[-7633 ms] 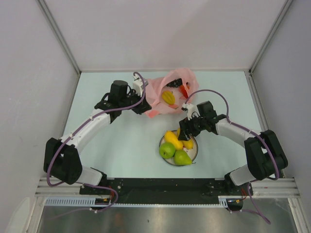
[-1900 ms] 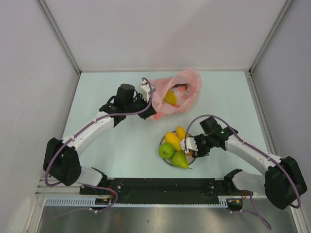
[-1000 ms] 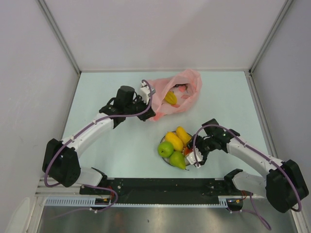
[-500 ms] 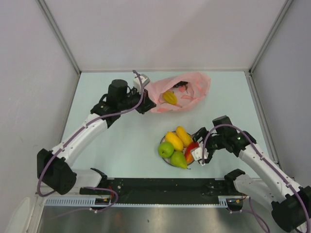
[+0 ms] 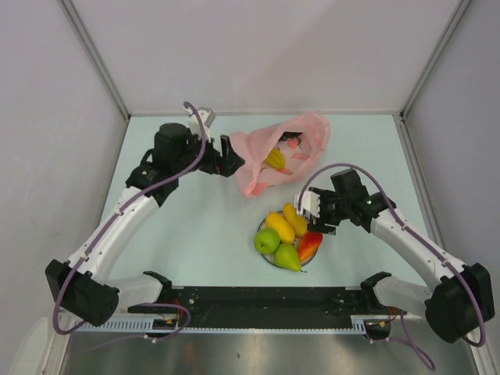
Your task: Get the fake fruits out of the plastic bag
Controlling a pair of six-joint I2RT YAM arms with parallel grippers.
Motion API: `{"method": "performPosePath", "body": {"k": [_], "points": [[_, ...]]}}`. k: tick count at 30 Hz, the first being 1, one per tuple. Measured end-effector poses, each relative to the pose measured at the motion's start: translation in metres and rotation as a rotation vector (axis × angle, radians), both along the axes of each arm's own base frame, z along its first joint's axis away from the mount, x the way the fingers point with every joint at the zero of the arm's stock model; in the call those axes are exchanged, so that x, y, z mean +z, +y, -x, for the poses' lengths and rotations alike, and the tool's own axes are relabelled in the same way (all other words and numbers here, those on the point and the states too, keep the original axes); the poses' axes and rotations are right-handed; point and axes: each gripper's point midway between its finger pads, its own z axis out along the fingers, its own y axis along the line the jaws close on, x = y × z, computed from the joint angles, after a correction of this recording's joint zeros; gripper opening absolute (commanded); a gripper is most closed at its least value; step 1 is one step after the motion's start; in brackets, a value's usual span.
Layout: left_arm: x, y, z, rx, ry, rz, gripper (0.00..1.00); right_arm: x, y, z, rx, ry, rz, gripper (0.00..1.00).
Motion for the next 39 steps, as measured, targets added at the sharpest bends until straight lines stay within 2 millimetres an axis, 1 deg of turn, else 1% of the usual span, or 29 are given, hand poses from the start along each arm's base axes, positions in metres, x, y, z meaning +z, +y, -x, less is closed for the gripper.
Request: {"method": "performPosePath", "body": {"k": [1, 2, 4, 7, 8, 10, 11, 13, 16, 19, 22, 24, 29, 30, 34, 36, 37, 39], "points": [[0.003, 0.005, -0.002, 0.026, 0.013, 0.006, 1.00, 0.000, 0.000, -0.007, -0.049, 0.009, -0.006, 0.77], [0.013, 0.013, -0.005, 0.061, 0.034, 0.029, 1.00, 0.001, 0.000, -0.015, -0.113, 0.019, -0.010, 0.77], [0.048, 0.034, -0.017, 0.144, 0.042, 0.118, 1.00, 0.008, 0.002, -0.034, -0.246, 0.033, -0.035, 0.77], [0.124, 0.079, -0.038, 0.286, -0.020, 0.326, 1.00, 0.024, 0.012, -0.064, -0.414, 0.051, -0.106, 0.76], [0.146, 0.094, -0.042, 0.326, -0.044, 0.400, 1.00, 0.029, 0.018, -0.073, -0.449, 0.054, -0.135, 0.76], [0.168, 0.116, -0.045, 0.377, -0.042, 0.548, 1.00, 0.033, 0.027, -0.080, -0.487, 0.069, -0.176, 0.76], [0.170, 0.126, -0.046, 0.405, -0.005, 0.641, 1.00, 0.033, 0.030, -0.082, -0.506, 0.084, -0.194, 0.76], [0.164, 0.136, -0.050, 0.446, 0.074, 0.741, 1.00, 0.028, 0.034, -0.083, -0.528, 0.108, -0.206, 0.76], [0.150, 0.137, -0.059, 0.462, 0.190, 0.832, 1.00, 0.022, 0.041, -0.091, -0.555, 0.129, -0.232, 0.76], [0.142, 0.136, -0.058, 0.473, 0.272, 0.876, 1.00, 0.016, 0.050, -0.102, -0.567, 0.141, -0.264, 0.76], [0.143, 0.139, -0.057, 0.489, 0.297, 0.903, 1.00, 0.015, 0.060, -0.110, -0.570, 0.152, -0.291, 0.76], [0.143, 0.143, -0.056, 0.505, 0.316, 0.917, 1.00, 0.018, 0.067, -0.114, -0.567, 0.153, -0.318, 0.76], [0.149, 0.150, -0.053, 0.531, 0.329, 0.958, 1.00, 0.027, 0.080, -0.117, -0.544, 0.146, -0.367, 0.77], [0.151, 0.150, -0.051, 0.526, 0.327, 0.962, 1.00, 0.029, 0.083, -0.117, -0.539, 0.141, -0.374, 0.77], [0.160, 0.144, -0.041, 0.494, 0.299, 0.959, 1.00, 0.034, 0.092, -0.118, -0.532, 0.142, -0.401, 0.83], [0.160, 0.139, -0.037, 0.471, 0.269, 0.930, 1.00, 0.040, 0.099, -0.119, -0.539, 0.150, -0.424, 0.83], [0.158, 0.134, -0.035, 0.446, 0.233, 0.890, 1.00, 0.045, 0.102, -0.122, -0.548, 0.156, -0.440, 0.84], [0.151, 0.112, -0.029, 0.354, 0.169, 0.770, 1.00, 0.059, 0.111, -0.132, -0.569, 0.159, -0.480, 0.84]]}}
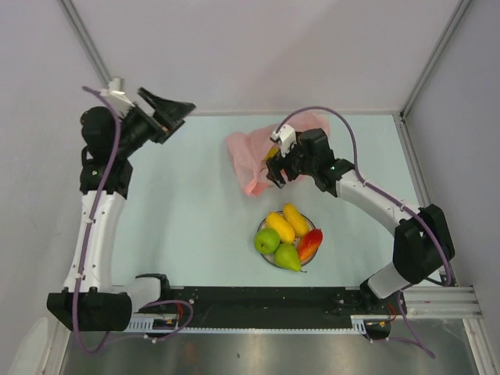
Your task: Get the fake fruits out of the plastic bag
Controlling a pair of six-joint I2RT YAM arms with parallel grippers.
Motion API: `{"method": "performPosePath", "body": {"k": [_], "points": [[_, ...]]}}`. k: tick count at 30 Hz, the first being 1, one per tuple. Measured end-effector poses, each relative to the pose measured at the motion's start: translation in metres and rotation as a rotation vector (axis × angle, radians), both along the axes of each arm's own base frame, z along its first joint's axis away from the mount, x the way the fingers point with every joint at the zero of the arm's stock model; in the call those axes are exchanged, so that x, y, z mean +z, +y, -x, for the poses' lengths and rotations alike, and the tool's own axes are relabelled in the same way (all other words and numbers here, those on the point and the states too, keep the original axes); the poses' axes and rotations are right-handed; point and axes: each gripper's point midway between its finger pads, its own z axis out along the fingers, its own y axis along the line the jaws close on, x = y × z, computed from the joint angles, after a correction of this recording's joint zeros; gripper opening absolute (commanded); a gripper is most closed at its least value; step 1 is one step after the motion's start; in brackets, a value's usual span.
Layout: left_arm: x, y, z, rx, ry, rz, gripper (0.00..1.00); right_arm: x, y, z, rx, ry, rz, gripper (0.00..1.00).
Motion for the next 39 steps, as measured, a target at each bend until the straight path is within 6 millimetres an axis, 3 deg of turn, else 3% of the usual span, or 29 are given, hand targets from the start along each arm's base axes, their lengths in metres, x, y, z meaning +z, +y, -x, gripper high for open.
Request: {"method": "performPosePath", "body": {"k": [3, 6, 8, 11, 19, 25, 26, 27, 29, 30, 33, 36, 39], "points": [[-0.025, -0.041, 0.009, -0.137, -0.092, -0.192, 1.00, 0.030, 0.014, -0.022, -0.054, -0.008, -0.078, 0.84], [-0.079, -0.070, 0.021, -0.257, -0.087, -0.323, 1.00, 0.056, 0.023, -0.040, -0.094, -0.020, -0.142, 0.84], [-0.122, -0.081, 0.027, -0.319, -0.037, -0.409, 1.00, 0.063, 0.023, -0.050, -0.129, -0.017, -0.166, 0.83], [-0.156, -0.093, 0.033, -0.390, -0.008, -0.512, 1.00, 0.056, 0.017, -0.059, -0.181, 0.037, -0.178, 0.81], [-0.176, -0.124, 0.056, -0.538, -0.158, -0.723, 1.00, 0.012, -0.045, -0.075, -0.403, 0.249, -0.151, 0.79], [-0.203, -0.141, 0.054, -0.612, -0.173, -0.804, 0.99, 0.000, -0.042, -0.077, -0.375, 0.260, -0.137, 0.84], [-0.211, -0.144, 0.052, -0.622, -0.160, -0.817, 0.96, -0.006, -0.040, -0.079, -0.370, 0.266, -0.131, 0.86], [-0.218, -0.146, 0.048, -0.628, -0.144, -0.828, 0.85, -0.014, -0.039, -0.081, -0.368, 0.275, -0.122, 0.98], [-0.230, -0.151, 0.041, -0.640, -0.113, -0.843, 0.69, -0.036, -0.034, -0.087, -0.361, 0.298, -0.095, 1.00], [-0.233, -0.153, 0.036, -0.642, -0.107, -0.850, 0.51, -0.048, -0.033, -0.092, -0.361, 0.308, -0.080, 1.00], [-0.235, -0.157, 0.025, -0.643, -0.116, -0.869, 0.18, -0.084, -0.031, -0.103, -0.364, 0.342, -0.031, 1.00], [-0.231, -0.159, 0.023, -0.638, -0.129, -0.867, 0.00, -0.107, -0.030, -0.118, -0.377, 0.345, 0.006, 1.00], [-0.230, -0.159, 0.021, -0.636, -0.141, -0.869, 0.00, -0.117, -0.027, -0.134, -0.382, 0.320, 0.028, 1.00]]}}
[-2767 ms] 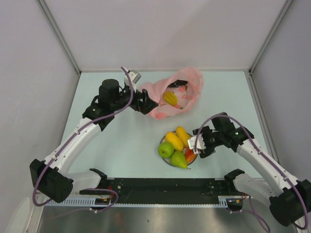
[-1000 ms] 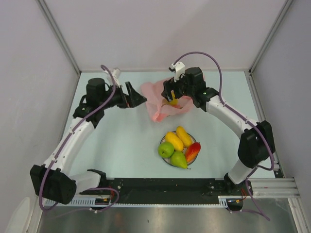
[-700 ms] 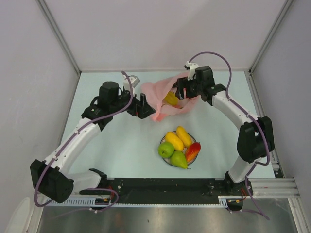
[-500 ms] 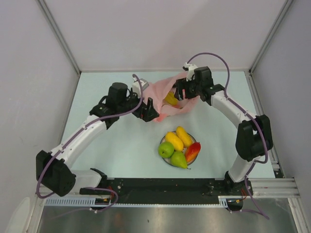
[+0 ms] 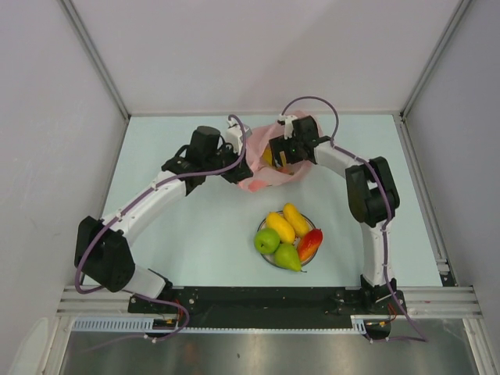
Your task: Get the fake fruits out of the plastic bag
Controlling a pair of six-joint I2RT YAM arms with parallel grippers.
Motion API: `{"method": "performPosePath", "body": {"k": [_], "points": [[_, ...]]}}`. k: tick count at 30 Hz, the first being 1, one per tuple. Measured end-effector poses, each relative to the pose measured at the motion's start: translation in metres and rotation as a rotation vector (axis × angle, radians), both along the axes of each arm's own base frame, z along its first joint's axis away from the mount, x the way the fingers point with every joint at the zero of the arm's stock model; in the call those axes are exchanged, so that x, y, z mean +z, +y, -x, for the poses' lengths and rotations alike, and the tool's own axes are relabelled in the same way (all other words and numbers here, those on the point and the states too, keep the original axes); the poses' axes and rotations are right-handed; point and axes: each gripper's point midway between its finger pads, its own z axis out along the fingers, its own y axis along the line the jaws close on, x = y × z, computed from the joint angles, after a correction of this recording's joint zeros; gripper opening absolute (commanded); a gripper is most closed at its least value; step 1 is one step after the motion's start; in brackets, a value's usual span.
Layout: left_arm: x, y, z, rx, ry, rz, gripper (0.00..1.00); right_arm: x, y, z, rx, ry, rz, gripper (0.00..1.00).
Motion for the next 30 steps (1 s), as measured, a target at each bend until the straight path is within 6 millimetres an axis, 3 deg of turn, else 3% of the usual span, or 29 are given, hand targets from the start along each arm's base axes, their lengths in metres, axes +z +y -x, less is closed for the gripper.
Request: {"method": "performPosePath", "body": {"k": [4, 10, 22, 26, 30], "points": [[0.000, 0.000, -0.001, 0.001, -0.010, -0.004, 0.00, -0.002, 0.009, -0.021, 0.009, -0.051, 0.010, 0.99], [-0.001, 0.004, -0.005, 0.014, -0.029, -0.025, 0.00, -0.012, 0.031, -0.042, 0.084, -0.105, 0.005, 0.78], [-0.001, 0.007, -0.010, 0.034, -0.051, -0.041, 0.00, -0.020, 0.031, -0.032, 0.175, -0.097, 0.021, 0.45], [-0.001, 0.008, -0.012, 0.042, -0.054, -0.046, 0.01, -0.016, 0.021, -0.028, 0.173, -0.094, 0.040, 0.40], [-0.001, 0.010, -0.014, 0.054, -0.059, -0.053, 0.00, 0.000, 0.007, -0.023, 0.165, -0.099, 0.034, 0.38]]}}
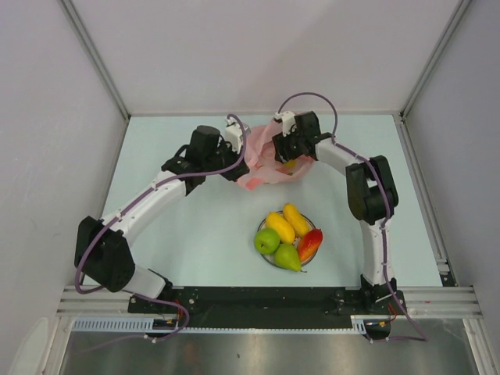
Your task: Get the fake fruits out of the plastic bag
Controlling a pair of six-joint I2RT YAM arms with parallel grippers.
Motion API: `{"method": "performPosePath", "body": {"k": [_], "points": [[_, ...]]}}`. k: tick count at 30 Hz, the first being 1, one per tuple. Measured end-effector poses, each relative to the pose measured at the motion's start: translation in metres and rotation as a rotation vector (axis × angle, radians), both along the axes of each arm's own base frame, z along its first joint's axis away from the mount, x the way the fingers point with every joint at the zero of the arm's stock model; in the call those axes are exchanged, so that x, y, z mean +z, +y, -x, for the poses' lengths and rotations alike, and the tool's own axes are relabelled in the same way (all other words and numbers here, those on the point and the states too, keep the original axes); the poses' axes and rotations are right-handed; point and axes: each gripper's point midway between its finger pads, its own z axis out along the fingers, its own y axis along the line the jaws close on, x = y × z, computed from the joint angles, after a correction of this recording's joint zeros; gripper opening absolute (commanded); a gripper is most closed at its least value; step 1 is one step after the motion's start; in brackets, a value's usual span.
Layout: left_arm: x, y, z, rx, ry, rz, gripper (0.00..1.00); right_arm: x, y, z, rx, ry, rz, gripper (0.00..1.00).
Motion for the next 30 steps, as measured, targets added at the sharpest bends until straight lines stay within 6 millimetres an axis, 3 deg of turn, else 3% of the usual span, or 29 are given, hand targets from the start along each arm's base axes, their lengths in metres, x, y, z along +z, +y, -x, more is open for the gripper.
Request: {"method": "performPosePath", "body": {"k": [6, 8, 9, 10, 13, 16, 23, 26, 30], "points": [[0.000, 0.002, -0.003, 0.017, -0.007, -0.009, 0.00, 0.036, -0.011, 0.010, 0.009, -0.054, -0.007, 0.38], [0.002, 0.003, -0.004, 0.022, -0.012, -0.009, 0.00, 0.040, -0.011, 0.016, 0.019, -0.062, -0.001, 0.53], [0.006, 0.003, -0.005, 0.024, -0.018, -0.007, 0.00, 0.040, -0.012, 0.018, 0.020, -0.062, 0.003, 0.66], [0.010, 0.002, -0.007, 0.027, -0.026, -0.004, 0.00, 0.038, -0.012, 0.019, 0.022, -0.059, 0.006, 0.71], [0.027, 0.002, -0.013, 0.037, -0.059, 0.008, 0.00, 0.031, -0.008, 0.025, 0.029, -0.041, 0.009, 0.78], [0.048, 0.000, -0.018, 0.037, -0.102, 0.027, 0.00, 0.034, 0.001, 0.023, 0.029, -0.051, -0.001, 0.78], [0.068, -0.004, -0.015, -0.020, -0.147, 0.034, 0.00, 0.059, 0.058, -0.027, 0.048, -0.155, -0.093, 0.82], [0.068, -0.003, -0.013, -0.032, -0.148, 0.017, 0.00, 0.058, 0.074, -0.044, -0.012, -0.147, -0.142, 0.81], [0.066, -0.001, -0.010, -0.044, -0.141, 0.001, 0.00, 0.045, 0.081, -0.062, -0.182, -0.090, -0.208, 0.76]]}}
